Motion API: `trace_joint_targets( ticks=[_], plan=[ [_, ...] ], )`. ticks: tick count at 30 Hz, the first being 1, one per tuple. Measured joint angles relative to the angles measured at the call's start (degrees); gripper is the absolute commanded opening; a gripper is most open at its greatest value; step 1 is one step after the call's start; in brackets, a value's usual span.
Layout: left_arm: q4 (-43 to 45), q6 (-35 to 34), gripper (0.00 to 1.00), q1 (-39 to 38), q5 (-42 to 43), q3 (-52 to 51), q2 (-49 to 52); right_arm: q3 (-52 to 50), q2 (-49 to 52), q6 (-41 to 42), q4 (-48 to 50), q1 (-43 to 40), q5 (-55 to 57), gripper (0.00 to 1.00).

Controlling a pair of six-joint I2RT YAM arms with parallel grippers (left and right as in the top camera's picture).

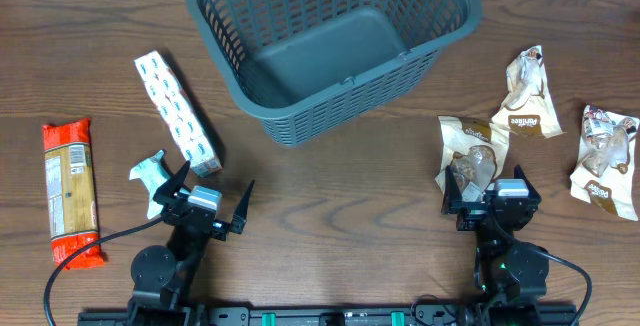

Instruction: Pack container

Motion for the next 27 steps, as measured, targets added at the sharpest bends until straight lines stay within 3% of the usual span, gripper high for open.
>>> trace_joint_targets(
  ticks=[10, 15, 23, 27],
  plan=[
    [0.0, 0.0, 0.98, 0.0, 0.0, 0.0, 0.02, 0.0, 0.0, 0.63, 0.0, 0.0, -0.33, 0.99],
    [0.28, -0.35, 0.98, 0.0, 0.0, 0.0, 0.0, 0.0, 0.02, 5.77, -0.13, 0.0, -1.33, 0.99],
    [-3.15, -16.0, 0.98, 0.0, -2.47, 2.43, 1.81, 1.18, 3.82, 19.17, -0.44, -0.02, -4.57, 0.99],
    [-8.22, -20.24, 0.98, 0.0, -6.62, 14.1, 9.81, 9.92, 11.5, 19.89, -0.92, -0.81, -6.25, 0.99]
  ],
)
